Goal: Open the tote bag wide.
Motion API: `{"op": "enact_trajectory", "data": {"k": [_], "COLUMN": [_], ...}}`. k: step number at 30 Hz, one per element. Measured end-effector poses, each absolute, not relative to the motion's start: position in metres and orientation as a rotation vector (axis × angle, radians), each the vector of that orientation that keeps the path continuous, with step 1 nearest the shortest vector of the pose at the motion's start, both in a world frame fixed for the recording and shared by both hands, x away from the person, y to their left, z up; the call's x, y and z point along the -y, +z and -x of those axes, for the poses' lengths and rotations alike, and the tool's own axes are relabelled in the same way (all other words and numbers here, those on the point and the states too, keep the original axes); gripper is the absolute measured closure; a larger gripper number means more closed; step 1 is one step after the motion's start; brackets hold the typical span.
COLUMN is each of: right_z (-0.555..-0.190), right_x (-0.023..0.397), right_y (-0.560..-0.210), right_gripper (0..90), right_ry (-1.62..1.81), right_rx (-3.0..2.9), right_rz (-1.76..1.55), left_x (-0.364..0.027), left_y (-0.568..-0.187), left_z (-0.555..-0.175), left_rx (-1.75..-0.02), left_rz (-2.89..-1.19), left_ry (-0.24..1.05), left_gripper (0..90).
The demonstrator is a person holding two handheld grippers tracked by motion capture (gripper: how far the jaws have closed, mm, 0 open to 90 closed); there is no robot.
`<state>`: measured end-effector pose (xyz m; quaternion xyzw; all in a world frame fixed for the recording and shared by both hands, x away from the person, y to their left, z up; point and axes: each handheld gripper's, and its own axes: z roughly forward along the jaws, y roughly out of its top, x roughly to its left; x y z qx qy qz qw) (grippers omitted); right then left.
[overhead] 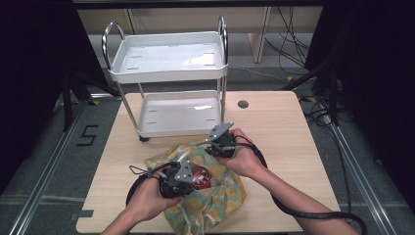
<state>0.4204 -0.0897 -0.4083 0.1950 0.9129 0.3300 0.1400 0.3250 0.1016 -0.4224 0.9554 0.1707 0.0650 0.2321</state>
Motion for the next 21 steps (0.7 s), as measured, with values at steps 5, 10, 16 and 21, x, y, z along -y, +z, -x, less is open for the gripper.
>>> {"op": "enact_trajectory", "data": {"k": [5,10,16,21], "right_z": [-0.429,-0.439,-0.447,-0.456], "right_x": [0.089,0.088,0.09,0.092], "right_y": [-0.413,-0.42,-0.428,-0.437], "right_gripper": [90.0,90.0,90.0,90.0], "right_ry": [0.926,0.901,0.828,0.791], "right_rx": [-2.608,-2.584,-2.544,-2.522], "right_rz": [-0.556,-0.571,-0.647,-0.647], "left_x": [-0.115,-0.134,-0.144,-0.147], "left_y": [-0.438,-0.438,-0.441,-0.45], "left_z": [-0.34,-0.36,-0.382,-0.4], "left_rx": [-0.554,-0.682,-0.785,-0.857], "left_rz": [-2.68,-2.701,-2.632,-2.576], "left_ry": [0.236,0.335,0.431,0.432], "left_gripper": [87.7,89.6,89.7,89.8]}}
